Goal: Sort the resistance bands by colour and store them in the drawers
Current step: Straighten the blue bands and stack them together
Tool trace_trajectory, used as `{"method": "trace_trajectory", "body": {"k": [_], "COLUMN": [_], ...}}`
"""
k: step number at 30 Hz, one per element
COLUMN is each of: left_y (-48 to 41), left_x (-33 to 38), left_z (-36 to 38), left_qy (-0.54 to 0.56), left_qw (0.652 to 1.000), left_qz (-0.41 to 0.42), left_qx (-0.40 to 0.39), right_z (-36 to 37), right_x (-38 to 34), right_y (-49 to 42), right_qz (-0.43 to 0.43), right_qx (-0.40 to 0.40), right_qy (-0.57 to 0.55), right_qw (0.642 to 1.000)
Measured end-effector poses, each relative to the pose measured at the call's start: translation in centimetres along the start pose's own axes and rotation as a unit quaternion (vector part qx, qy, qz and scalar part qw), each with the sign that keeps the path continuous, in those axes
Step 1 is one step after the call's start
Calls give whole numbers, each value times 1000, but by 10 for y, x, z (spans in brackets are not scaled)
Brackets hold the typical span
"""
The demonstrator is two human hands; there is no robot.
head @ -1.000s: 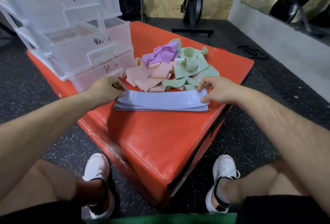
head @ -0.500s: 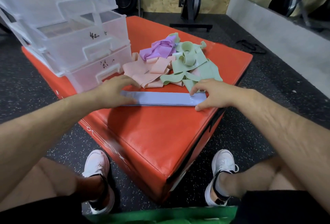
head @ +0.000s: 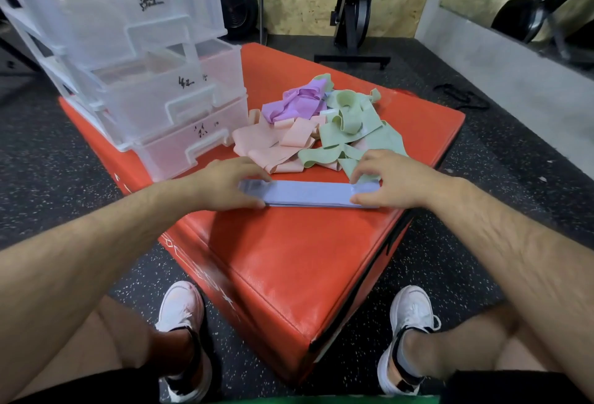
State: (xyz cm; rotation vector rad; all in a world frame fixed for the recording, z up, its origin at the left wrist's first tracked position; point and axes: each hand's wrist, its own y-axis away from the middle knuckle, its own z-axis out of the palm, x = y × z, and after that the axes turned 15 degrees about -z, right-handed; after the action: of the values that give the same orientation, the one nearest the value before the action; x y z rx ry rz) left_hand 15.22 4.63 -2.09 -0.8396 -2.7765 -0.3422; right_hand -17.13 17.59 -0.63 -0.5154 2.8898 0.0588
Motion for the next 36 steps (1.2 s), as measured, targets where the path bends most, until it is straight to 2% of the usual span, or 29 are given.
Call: {"method": "trace_trajectory", "body": {"k": [3,5,13,16,20,24,29,33,36], "left_y": [-14,-27,-106,-146,-198,-253,-302,-337,-361], "left_x": [14,28,83,101,122,127,131,125,128], "left_z": [-4,-9,-26,-38,-46,-38,-36,-39,-38], "left_qy": [31,48,133,134,99,70,-30,-116,-176], "left_qw": [999,997,985,985,992,989,993,985,978], "left_qz": [0,-7,-50,-20,-30,-43,-102,-125,-108], "left_qx": [33,59,94,102,67,124,52,14,33], "right_z": [-8,-14,-35,-35,-24,-14,-6,-3,-4], "right_x": [-2,-1,25,49,75,102,121,119,111], "right_y": [-21,-40,-112,-137,-158,-168,-179,-184,-188], "right_qz": [-1,2,24,62,103,164,262,257,239], "right_qx": [75,98,139,132,120,109,116,123,122], "right_qy": [-2,5,20,-3,-32,-62,-104,-103,-98], "right_qw": [997,995,990,989,987,978,952,953,958]}}
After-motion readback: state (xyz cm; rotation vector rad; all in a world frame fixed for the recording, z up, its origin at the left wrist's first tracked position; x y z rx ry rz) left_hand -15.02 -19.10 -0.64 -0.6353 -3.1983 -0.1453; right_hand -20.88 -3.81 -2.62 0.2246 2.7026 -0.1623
